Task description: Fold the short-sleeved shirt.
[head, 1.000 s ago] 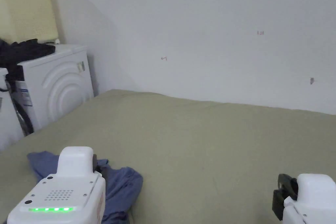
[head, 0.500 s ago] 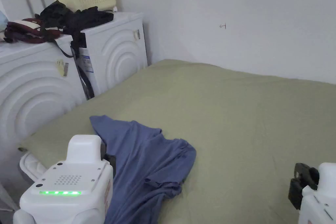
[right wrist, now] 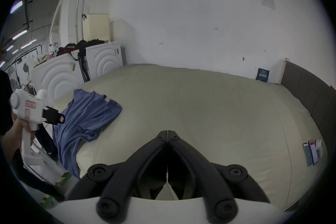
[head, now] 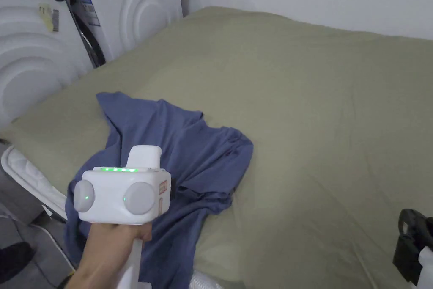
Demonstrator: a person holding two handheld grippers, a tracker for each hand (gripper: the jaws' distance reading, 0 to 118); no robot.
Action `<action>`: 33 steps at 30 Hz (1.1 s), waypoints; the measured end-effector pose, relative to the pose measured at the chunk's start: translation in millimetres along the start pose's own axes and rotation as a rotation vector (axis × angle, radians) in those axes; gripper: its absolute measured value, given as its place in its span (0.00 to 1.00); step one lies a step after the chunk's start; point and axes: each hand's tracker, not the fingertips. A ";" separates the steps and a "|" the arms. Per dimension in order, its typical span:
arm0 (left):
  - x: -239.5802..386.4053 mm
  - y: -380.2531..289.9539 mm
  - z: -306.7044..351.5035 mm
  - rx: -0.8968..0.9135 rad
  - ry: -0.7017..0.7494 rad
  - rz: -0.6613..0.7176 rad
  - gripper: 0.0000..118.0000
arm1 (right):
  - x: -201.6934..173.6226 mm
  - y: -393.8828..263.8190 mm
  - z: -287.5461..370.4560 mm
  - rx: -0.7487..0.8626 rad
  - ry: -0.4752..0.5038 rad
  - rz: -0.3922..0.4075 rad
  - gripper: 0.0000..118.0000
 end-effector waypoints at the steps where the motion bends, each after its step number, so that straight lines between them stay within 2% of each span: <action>1: -0.9 0.5 -12.9 -0.037 -0.015 0.009 0.03 | -1.0 -3.3 -3.4 -0.018 0.002 -0.002 0.00; 2: -1.6 0.6 -24.1 -0.056 -0.045 0.031 0.38 | -1.8 -6.6 -7.1 -0.033 0.011 0.001 0.00; 3: -2.8 1.9 -35.7 -0.096 -0.074 0.037 0.84 | -3.3 -10.7 -11.6 -0.046 0.014 0.006 0.00; 4: -3.8 1.8 -49.0 -0.137 -0.083 0.066 1.00 | -5.2 -14.3 -16.6 -0.062 0.013 0.011 0.00; 5: -1.2 1.2 -47.6 -0.067 -0.080 0.053 0.97 | -6.1 -16.2 -19.4 -0.071 0.017 0.012 0.00; 6: -1.1 -3.1 -53.7 -0.148 -0.050 0.022 0.97 | -7.0 -18.6 -23.0 -0.082 0.023 0.010 0.00; 8: 2.1 -6.6 -64.6 -0.157 0.000 -0.021 0.98 | -9.4 -23.6 -27.6 -0.100 0.029 0.006 0.00; 9: 3.2 -9.8 -71.6 -0.195 -0.007 -0.048 0.98 | -10.4 -25.5 -29.3 -0.104 0.032 0.005 0.00; 12: -2.9 3.5 -76.3 -0.197 -0.045 -0.009 0.97 | -13.1 -30.0 -32.6 -0.123 0.034 0.015 0.00; 13: -4.0 5.7 -74.9 -0.210 -0.058 -0.021 0.94 | -13.4 -30.9 -32.9 -0.127 0.034 0.018 0.00; 14: -9.7 8.7 -75.4 -0.207 -0.065 -0.012 0.86 | -13.3 -31.0 -32.6 -0.131 0.036 0.016 0.00; 15: -13.2 11.0 -74.0 -0.217 -0.082 -0.012 0.73 | -13.2 -31.1 -31.6 -0.135 0.043 0.010 0.00; 16: -17.1 13.4 -68.6 -0.199 -0.097 0.003 0.55 | -13.2 -31.2 -30.6 -0.137 0.048 0.008 0.00; 17: -19.4 17.2 -62.8 -0.188 -0.101 0.004 0.06 | -13.5 -31.2 -29.1 -0.136 0.048 0.009 0.00; 19: -23.3 27.7 -55.0 -0.152 -0.144 0.058 0.04 | -12.5 -30.1 -23.8 -0.125 0.048 0.004 0.00; 20: -24.9 31.1 -56.4 -0.168 -0.100 0.061 0.04 | -11.3 -28.9 -21.3 -0.123 0.051 -0.005 0.00; 24: -7.5 31.9 -37.6 -0.187 -0.105 0.016 0.04 | -1.5 -24.5 -2.1 -0.093 0.047 -0.018 0.00; 27: -5.8 41.6 -16.3 -0.147 -0.174 0.086 0.04 | 13.7 -22.7 13.0 -0.071 0.020 -0.022 0.00; 33: 40.0 70.0 24.0 -0.084 -0.237 0.037 0.04 | 52.2 -19.8 46.4 -0.025 -0.044 -0.070 0.00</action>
